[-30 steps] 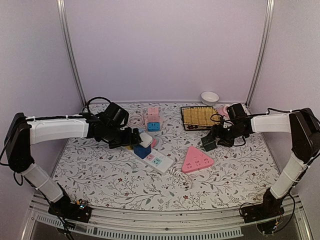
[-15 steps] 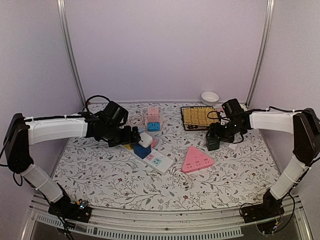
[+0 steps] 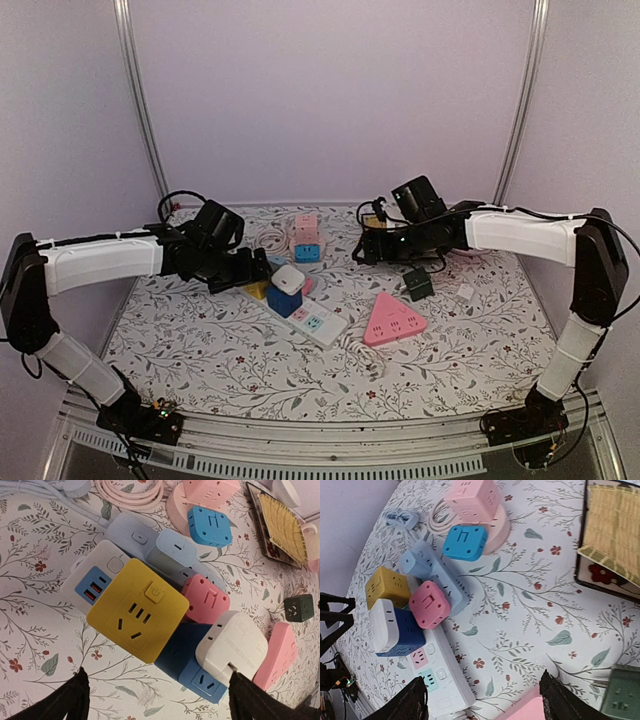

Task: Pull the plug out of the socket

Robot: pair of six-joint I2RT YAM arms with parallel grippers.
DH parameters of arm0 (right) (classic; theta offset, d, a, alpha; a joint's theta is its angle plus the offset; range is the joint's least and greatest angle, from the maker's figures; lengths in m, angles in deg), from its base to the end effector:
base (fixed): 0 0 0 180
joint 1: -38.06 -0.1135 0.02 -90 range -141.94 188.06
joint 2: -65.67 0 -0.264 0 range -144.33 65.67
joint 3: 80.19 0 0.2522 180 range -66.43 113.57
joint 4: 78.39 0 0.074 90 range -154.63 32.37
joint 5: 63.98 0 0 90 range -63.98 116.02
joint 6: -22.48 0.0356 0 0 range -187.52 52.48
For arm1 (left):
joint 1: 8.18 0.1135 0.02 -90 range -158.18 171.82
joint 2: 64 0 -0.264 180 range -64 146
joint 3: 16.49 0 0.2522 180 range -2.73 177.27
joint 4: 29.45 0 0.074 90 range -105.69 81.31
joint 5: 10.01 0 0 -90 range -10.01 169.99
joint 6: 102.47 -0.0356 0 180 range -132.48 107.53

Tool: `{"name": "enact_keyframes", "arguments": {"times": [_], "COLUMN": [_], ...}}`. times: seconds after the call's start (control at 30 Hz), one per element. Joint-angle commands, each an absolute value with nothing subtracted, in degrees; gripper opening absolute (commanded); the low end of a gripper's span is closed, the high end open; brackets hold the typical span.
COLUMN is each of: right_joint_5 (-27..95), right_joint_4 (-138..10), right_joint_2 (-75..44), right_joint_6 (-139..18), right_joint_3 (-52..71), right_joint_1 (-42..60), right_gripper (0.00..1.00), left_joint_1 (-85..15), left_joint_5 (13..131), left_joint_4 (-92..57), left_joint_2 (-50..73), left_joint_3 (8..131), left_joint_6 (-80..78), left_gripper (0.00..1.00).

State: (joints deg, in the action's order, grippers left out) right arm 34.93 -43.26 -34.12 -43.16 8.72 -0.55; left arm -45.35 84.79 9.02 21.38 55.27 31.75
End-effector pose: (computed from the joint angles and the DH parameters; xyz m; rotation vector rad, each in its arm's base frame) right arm 0.3000 0.2467 0.2475 -0.3847 2.4488 0.6873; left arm 0.2497 -0.1856 0.2309 -0.1930 2.5370 -0.4889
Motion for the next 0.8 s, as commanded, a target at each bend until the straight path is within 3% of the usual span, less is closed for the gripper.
{"name": "enact_keyframes", "arguments": {"times": [0.0,0.77], "right_joint_5": [40.3,62.8], "right_joint_4": [-45.0,-56.1], "right_joint_2": [-38.9,-58.8], "right_joint_6": [-43.1,-30.9], "right_joint_3": [13.9,27.6], "right_joint_1": [-3.4,-6.4], "right_gripper": [0.78,0.71], "left_joint_1": [-44.1,-43.2], "left_joint_5": [84.1,83.3], "left_joint_4": [8.8,8.0], "left_joint_2": [18.8,13.1], "left_joint_3": [53.6,46.4], "left_joint_6": [32.8,35.0], "left_gripper": [0.97,0.97]}}
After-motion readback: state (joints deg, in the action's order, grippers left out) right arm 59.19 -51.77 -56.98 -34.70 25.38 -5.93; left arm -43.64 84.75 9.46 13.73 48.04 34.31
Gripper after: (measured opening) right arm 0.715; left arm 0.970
